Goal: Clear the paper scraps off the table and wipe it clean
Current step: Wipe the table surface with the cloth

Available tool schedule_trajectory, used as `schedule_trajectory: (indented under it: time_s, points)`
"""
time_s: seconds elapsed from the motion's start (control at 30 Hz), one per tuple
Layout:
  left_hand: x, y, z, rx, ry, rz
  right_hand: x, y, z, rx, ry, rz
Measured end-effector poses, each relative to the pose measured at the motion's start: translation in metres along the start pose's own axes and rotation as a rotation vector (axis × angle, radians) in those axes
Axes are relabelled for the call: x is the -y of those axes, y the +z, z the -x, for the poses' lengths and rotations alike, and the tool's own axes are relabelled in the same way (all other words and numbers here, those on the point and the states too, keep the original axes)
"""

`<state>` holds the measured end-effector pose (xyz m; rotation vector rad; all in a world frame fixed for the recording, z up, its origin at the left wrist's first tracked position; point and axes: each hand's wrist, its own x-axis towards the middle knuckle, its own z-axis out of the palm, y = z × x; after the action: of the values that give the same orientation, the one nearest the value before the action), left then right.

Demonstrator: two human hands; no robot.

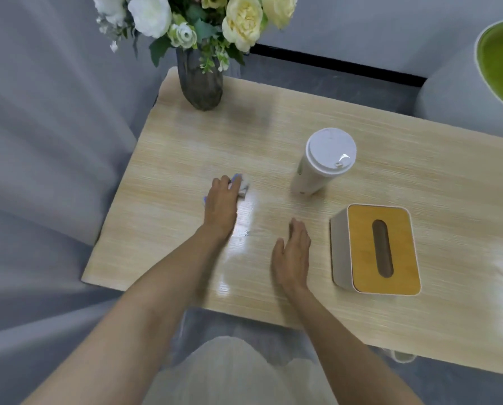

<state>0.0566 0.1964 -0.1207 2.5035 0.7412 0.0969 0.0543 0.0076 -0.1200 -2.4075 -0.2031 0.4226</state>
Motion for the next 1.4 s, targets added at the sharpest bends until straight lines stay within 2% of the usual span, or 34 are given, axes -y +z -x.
schedule_trajectory:
  time_s: [0.03, 0.07, 0.13, 0.2, 0.23, 0.27, 0.33, 0.37, 0.4, 0.43, 0.47, 0.5, 0.53, 0.63, 0.67, 0.7, 0.73, 0.8, 0.83, 0.87, 0.9, 0.93, 0.97, 1.03, 1.07, 1.1, 1.13, 1.17, 1.23, 1.3, 1.33, 1.37, 1.4]
  points:
    - [-0.008, 0.008, 0.018, 0.015, 0.016, -0.009, -0.003, -0.001, 0.001, 0.0, -0.002, 0.023]
    - [-0.015, 0.02, 0.041, 0.005, 0.12, -0.037, -0.005, -0.002, 0.002, -0.003, 0.001, 0.041]
    - [-0.021, 0.036, 0.093, 0.066, 0.493, -0.056, -0.007, -0.005, 0.003, -0.001, 0.036, 0.059]
    - [0.002, 0.036, 0.106, 0.143, 0.898, -0.202, -0.011, -0.005, 0.006, 0.017, 0.044, 0.102]
    - [0.014, 0.025, 0.097, 0.14, 0.987, -0.262, -0.012, -0.004, 0.008, 0.013, 0.008, 0.137]
    - [0.023, 0.009, 0.081, 0.103, 0.974, -0.331, -0.013, -0.001, 0.011, 0.007, -0.041, 0.171]
    - [0.049, -0.022, 0.045, 0.037, 0.46, -0.167, -0.015, 0.006, 0.018, 0.005, -0.112, 0.21]
    - [0.063, -0.032, 0.03, -0.068, 0.147, -0.08, -0.014, 0.01, 0.022, 0.013, -0.138, 0.216]
    - [0.071, -0.038, 0.023, -0.157, -0.09, -0.077, -0.013, 0.015, 0.026, 0.025, -0.17, 0.221]
    - [0.073, -0.035, 0.025, -0.191, -0.224, -0.084, -0.011, 0.02, 0.029, 0.04, -0.204, 0.231]
    - [0.066, -0.03, 0.037, -0.207, -0.256, -0.074, -0.009, 0.025, 0.031, 0.059, -0.239, 0.249]
    - [0.054, -0.023, 0.056, -0.178, -0.213, -0.05, -0.006, 0.029, 0.031, 0.074, -0.268, 0.269]
    - [0.046, -0.01, 0.079, -0.096, -0.046, -0.055, -0.003, 0.033, 0.031, 0.086, -0.278, 0.284]
    - [0.07, 0.002, 0.115, 0.205, 0.83, -0.36, 0.006, 0.04, 0.028, 0.121, -0.255, 0.31]
    - [0.088, -0.009, 0.103, 0.241, 0.903, -0.336, 0.008, 0.042, 0.027, 0.119, -0.259, 0.33]
    - [0.101, -0.025, 0.087, 0.228, 0.792, -0.285, 0.009, 0.043, 0.026, 0.109, -0.268, 0.35]
    - [0.113, -0.041, 0.07, 0.179, 0.53, -0.197, 0.011, 0.043, 0.025, 0.104, -0.272, 0.365]
    - [0.132, -0.07, 0.049, -0.198, -0.124, 0.073, 0.015, 0.046, 0.025, 0.102, -0.259, 0.379]
    - [0.132, -0.074, 0.047, -0.323, -0.348, 0.193, 0.018, 0.048, 0.024, 0.1, -0.257, 0.377]
    - [0.125, -0.07, 0.048, -0.356, -0.445, 0.207, 0.021, 0.051, 0.024, 0.099, -0.263, 0.373]
    - [0.119, -0.059, 0.052, -0.329, -0.417, 0.115, 0.025, 0.054, 0.022, 0.102, -0.272, 0.369]
    - [0.106, -0.049, 0.063, -0.262, -0.3, 0.007, 0.028, 0.058, 0.02, 0.107, -0.278, 0.365]
    - [0.099, -0.035, 0.077, -0.179, -0.103, -0.097, 0.032, 0.062, 0.018, 0.109, -0.279, 0.357]
    - [0.103, -0.021, 0.093, -0.017, 0.419, -0.337, 0.041, 0.069, 0.014, 0.121, -0.288, 0.343]
    - [0.118, -0.026, 0.088, 0.078, 0.591, -0.412, 0.044, 0.071, 0.012, 0.131, -0.297, 0.343]
    - [0.134, -0.034, 0.078, 0.085, 0.704, -0.493, 0.046, 0.073, 0.01, 0.142, -0.308, 0.349]
    - [0.145, -0.048, 0.066, 0.095, 0.606, -0.469, 0.048, 0.074, 0.006, 0.15, -0.318, 0.357]
    - [0.158, -0.063, 0.05, 0.024, 0.477, -0.421, 0.05, 0.075, 0.001, 0.154, -0.326, 0.365]
    - [0.178, -0.086, 0.025, -0.151, 0.012, -0.322, 0.055, 0.077, -0.01, 0.156, -0.348, 0.382]
    - [0.174, -0.084, 0.015, -0.284, -0.247, -0.171, 0.064, 0.079, -0.023, 0.161, -0.377, 0.384]
    - [0.163, -0.075, 0.016, -0.318, -0.262, -0.174, 0.069, 0.081, -0.029, 0.169, -0.386, 0.377]
    - [0.148, -0.064, 0.02, -0.323, -0.203, -0.182, 0.075, 0.082, -0.034, 0.177, -0.385, 0.37]
    - [0.136, -0.051, 0.026, -0.241, -0.061, -0.16, 0.08, 0.083, -0.039, 0.18, -0.377, 0.362]
